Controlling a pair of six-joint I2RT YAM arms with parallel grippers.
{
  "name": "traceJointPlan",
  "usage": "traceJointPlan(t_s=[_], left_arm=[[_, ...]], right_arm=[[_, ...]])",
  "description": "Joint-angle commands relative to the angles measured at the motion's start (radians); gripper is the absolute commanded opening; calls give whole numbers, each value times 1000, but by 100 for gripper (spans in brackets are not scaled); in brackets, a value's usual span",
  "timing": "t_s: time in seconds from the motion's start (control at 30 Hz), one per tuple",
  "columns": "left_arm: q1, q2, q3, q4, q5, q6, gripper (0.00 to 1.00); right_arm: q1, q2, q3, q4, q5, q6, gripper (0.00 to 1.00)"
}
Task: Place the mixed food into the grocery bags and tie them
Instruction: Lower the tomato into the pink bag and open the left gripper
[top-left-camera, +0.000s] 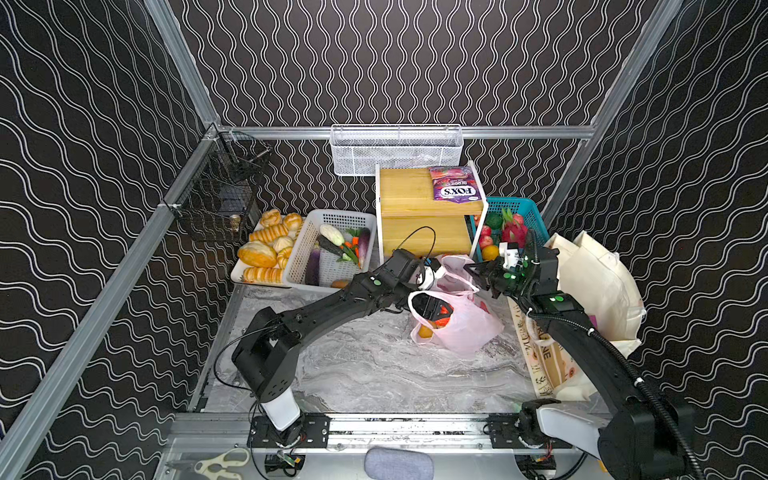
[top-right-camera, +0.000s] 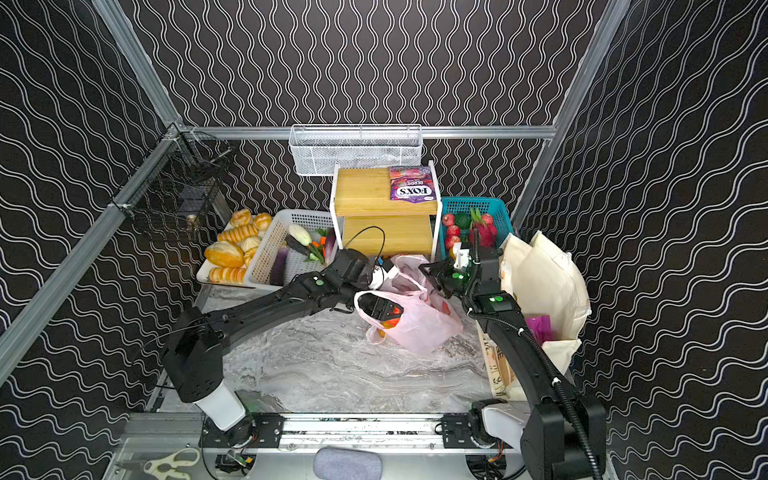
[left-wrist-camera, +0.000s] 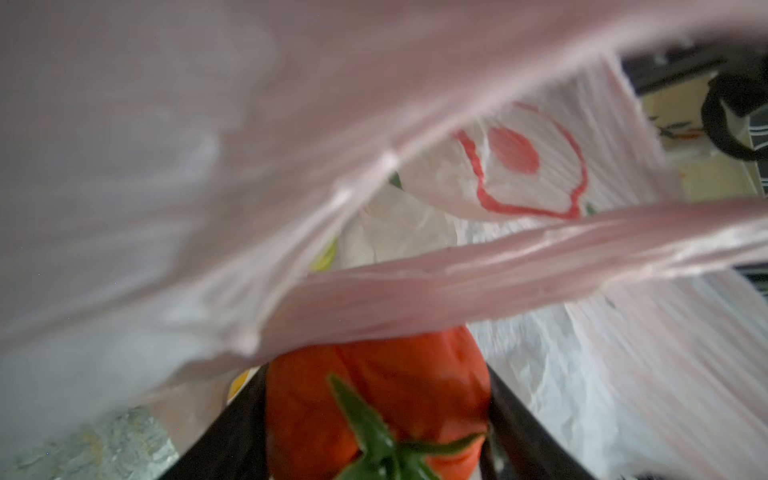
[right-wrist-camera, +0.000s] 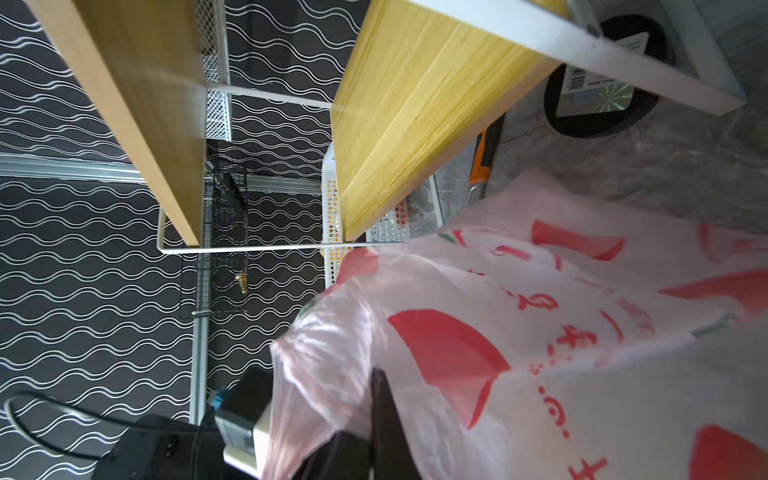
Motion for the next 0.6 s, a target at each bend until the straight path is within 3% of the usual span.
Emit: traceJointPlan(t_s=[0.0,0.33,0.57], left_arm=[[-2,0,-8,170,-108,-77,74],[-1,10,49,72,-144,26,98],[1,-76,15,-1,-273,79,98]], right_arm=[[0,-8,-7,59,-7,38,0],[-4,-21,-28,69,58,83,0],[-18,-19,-14,37,82,75,0]])
